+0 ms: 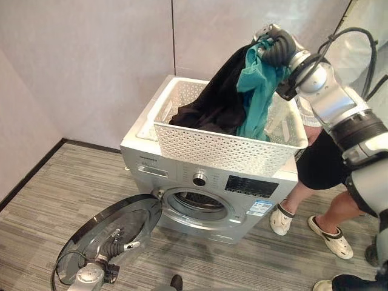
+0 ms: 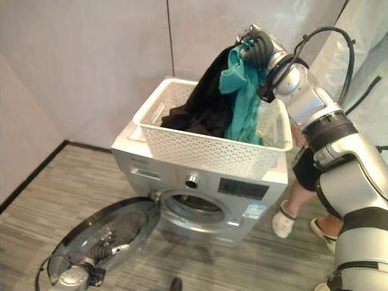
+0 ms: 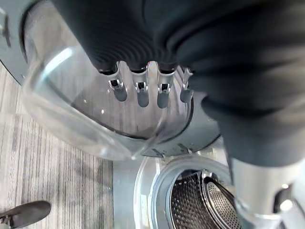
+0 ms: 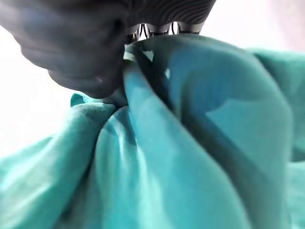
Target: Grab the laundry basket,head to the washer,open it,put in the laundry and shut it.
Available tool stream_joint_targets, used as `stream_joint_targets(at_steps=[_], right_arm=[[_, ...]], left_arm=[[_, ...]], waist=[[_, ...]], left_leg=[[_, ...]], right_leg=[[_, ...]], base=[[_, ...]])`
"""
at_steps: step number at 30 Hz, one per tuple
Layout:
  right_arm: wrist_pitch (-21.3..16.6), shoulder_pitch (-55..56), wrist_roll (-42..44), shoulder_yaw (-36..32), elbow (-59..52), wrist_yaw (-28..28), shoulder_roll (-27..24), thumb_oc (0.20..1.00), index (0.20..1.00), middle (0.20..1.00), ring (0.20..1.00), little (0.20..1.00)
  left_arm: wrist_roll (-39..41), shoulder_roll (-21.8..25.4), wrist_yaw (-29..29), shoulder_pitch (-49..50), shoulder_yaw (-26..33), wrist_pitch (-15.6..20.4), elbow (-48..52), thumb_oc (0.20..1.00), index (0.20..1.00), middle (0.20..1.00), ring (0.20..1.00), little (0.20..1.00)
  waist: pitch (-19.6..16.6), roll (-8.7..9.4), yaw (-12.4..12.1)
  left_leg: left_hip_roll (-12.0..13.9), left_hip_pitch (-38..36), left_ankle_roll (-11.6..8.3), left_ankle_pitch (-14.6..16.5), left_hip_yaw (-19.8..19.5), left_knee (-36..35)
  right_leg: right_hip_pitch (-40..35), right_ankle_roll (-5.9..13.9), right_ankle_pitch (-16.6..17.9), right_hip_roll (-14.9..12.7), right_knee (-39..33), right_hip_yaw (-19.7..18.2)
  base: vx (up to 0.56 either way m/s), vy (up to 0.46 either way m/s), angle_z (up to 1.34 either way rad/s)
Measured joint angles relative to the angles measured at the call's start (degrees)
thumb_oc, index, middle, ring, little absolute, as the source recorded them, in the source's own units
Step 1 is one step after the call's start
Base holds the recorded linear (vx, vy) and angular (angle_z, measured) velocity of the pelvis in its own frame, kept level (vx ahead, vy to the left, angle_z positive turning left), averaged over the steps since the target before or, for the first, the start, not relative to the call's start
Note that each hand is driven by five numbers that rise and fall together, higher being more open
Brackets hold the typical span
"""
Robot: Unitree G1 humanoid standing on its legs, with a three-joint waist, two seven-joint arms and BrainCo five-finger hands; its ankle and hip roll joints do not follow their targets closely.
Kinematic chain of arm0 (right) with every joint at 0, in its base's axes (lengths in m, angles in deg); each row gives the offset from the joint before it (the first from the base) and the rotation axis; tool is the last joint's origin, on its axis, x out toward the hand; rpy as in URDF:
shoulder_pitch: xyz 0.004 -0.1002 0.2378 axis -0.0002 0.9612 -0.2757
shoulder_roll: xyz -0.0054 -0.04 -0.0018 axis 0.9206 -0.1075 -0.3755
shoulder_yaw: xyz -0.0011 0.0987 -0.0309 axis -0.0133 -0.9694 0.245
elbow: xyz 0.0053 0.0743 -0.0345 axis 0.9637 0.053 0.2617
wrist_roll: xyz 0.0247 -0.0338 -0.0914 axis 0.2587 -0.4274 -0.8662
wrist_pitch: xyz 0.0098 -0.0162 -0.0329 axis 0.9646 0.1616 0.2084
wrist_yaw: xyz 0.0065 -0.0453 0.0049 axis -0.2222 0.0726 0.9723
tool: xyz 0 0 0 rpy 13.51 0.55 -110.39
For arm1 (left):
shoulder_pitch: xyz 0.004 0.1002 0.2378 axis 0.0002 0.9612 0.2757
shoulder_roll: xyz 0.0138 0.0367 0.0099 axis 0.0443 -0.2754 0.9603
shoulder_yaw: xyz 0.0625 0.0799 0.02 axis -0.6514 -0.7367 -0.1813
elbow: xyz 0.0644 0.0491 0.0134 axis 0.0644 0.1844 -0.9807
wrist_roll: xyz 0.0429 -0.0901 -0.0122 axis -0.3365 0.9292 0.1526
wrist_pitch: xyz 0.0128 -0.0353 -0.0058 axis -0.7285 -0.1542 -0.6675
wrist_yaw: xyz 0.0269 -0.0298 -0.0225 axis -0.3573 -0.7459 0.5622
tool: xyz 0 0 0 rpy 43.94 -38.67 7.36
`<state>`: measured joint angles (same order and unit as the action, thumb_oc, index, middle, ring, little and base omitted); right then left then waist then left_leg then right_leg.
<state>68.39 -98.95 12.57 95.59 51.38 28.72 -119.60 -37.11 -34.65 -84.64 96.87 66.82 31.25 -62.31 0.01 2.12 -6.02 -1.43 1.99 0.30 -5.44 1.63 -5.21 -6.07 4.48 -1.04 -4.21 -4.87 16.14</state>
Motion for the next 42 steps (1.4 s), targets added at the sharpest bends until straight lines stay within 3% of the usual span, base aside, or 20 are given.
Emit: stream_joint_targets(at_steps=[1,7,9,12,18,20,27,35,36,38,42], right_arm=[[0.0,0.0,-1.0,0.1,-0.2,0.4,-0.1,1.0,1.0,1.0,1.0,1.0],[-0.1,0.0,-7.2,0.4,-2.6,1.0,-2.5,1.0,1.0,1.0,1.0,1.0],[-0.6,-0.8,-9.8,3.4,-5.6,1.5,-6.0,1.0,1.0,1.0,1.0,1.0],[-1.3,-1.5,-9.6,4.7,-5.8,2.9,-6.8,1.0,1.0,1.0,1.0,1.0],[-2.8,-6.6,-3.9,13.0,-13.1,7.8,-16.6,1.0,1.0,1.0,1.0,1.0],[-3.7,-6.8,-1.6,13.4,-14.8,9.0,-17.9,1.0,1.0,1.0,1.0,1.0],[-3.9,-12.6,3.7,24.3,-18.3,15.6,-23.9,1.0,1.0,1.0,1.0,1.0],[-3.9,-11.5,6.0,22.8,-19.1,17.8,-27.0,1.0,1.0,1.0,1.0,1.0],[-4.0,-7.2,5.9,17.5,-19.0,17.1,-26.5,1.0,1.0,1.0,1.0,1.0],[-4.1,-2.6,5.3,13.1,-18.8,15.9,-24.6,1.0,1.0,1.0,1.0,1.0],[-3.9,0.5,2.6,12.9,-17.2,15.5,-19.3,1.0,1.0,1.0,1.0,1.0]], left_arm=[[0.0,0.0,-0.2,0.0,0.0,0.0,0.0,1.0,1.0,1.0,1.0,1.0],[0.0,-0.1,-0.9,-0.1,0.1,0.0,-0.1,1.0,1.0,1.0,1.0,1.0],[0.0,-0.1,-0.9,-0.2,0.1,0.0,-0.2,1.0,1.0,1.0,1.0,1.0],[0.0,-0.2,-1.0,-0.3,0.1,0.0,-0.9,1.0,1.0,1.0,1.0,1.0],[0.0,-0.3,-2.1,0.0,0.2,0.0,-2.1,1.0,1.0,1.0,1.0,1.0],[0.0,-0.3,-2.5,0.4,0.2,0.0,-2.1,1.0,1.0,1.0,1.0,1.0],[0.0,-0.3,-4.8,1.2,0.3,0.0,-2.1,1.0,1.0,1.0,1.0,1.0],[0.0,-0.3,-5.9,2.5,0.3,-0.1,-2.2,1.0,1.0,1.0,1.0,1.0],[0.0,-0.3,-5.9,2.6,0.2,-0.1,-2.4,1.0,1.0,1.0,1.0,1.0],[0.0,-0.7,-5.8,2.4,0.2,-0.1,-2.6,1.0,1.0,1.0,1.0,1.0],[0.0,-2.2,-5.7,1.6,0.0,-0.1,-3.3,1.0,1.0,1.0,1.0,1.0]], waist=[[0.0,-0.03,0.2],[0.2,-0.36,0.4],[0.3,-0.35,0.4],[0.3,-0.28,0.6],[0.8,0.64,0.7],[0.7,0.92,0.9],[0.4,1.61,2.4],[0.1,1.56,3.7],[0.1,1.47,3.6],[-0.1,1.2,3.6],[-0.5,0.15,3.5]], left_leg=[[0.0,0.0,0.0,0.0,0.1,0.0],[0.1,-0.1,0.04,0.1,0.5,0.0],[0.0,-0.1,0.05,0.1,0.6,0.0],[0.1,-0.1,0.06,0.1,0.7,0.0],[0.1,-0.5,0.18,0.3,1.3,-0.1],[0.2,-0.8,0.2,0.4,1.6,-0.1],[0.2,-0.9,0.22,0.4,2.0,-0.1],[0.2,-1.0,0.26,0.4,2.2,-0.1],[0.2,-1.1,0.27,0.4,2.3,-0.1],[0.1,-1.1,0.29,0.4,2.3,-0.1],[0.2,-1.1,0.3,0.4,2.4,-0.1]], right_leg=[[0.0,-0.01,0.0,0.0,0.0,-0.1],[0.1,0.04,0.2,0.0,0.0,-0.6],[0.1,0.05,0.2,-0.1,0.0,-0.7],[0.2,0.03,0.2,0.0,0.0,-0.9],[0.1,0.06,0.2,-0.1,0.0,-1.5],[-0.1,0.07,0.2,-0.1,0.0,-1.6],[0.0,0.17,0.3,-0.2,0.0,-1.8],[0.0,0.18,0.4,-0.3,0.0,-2.1],[0.0,0.17,0.4,-0.3,0.0,-2.2],[0.0,0.12,0.5,-0.3,0.0,-2.3],[0.0,0.14,0.7,-0.2,0.0,-2.4]], base=[[0.02,0.031,-0.05],[0.01,0.017,-0.04],[0.0,0.0,0.0],[0.02,0.003,-0.03],[0.01,0.007,-0.03],[0.02,0.012,-0.09],[0.01,0.007,-0.02],[0.0,0.002,0.0],[0.0,0.0,0.0],[-0.01,0.004,-0.02],[0.0,0.0,0.0]])
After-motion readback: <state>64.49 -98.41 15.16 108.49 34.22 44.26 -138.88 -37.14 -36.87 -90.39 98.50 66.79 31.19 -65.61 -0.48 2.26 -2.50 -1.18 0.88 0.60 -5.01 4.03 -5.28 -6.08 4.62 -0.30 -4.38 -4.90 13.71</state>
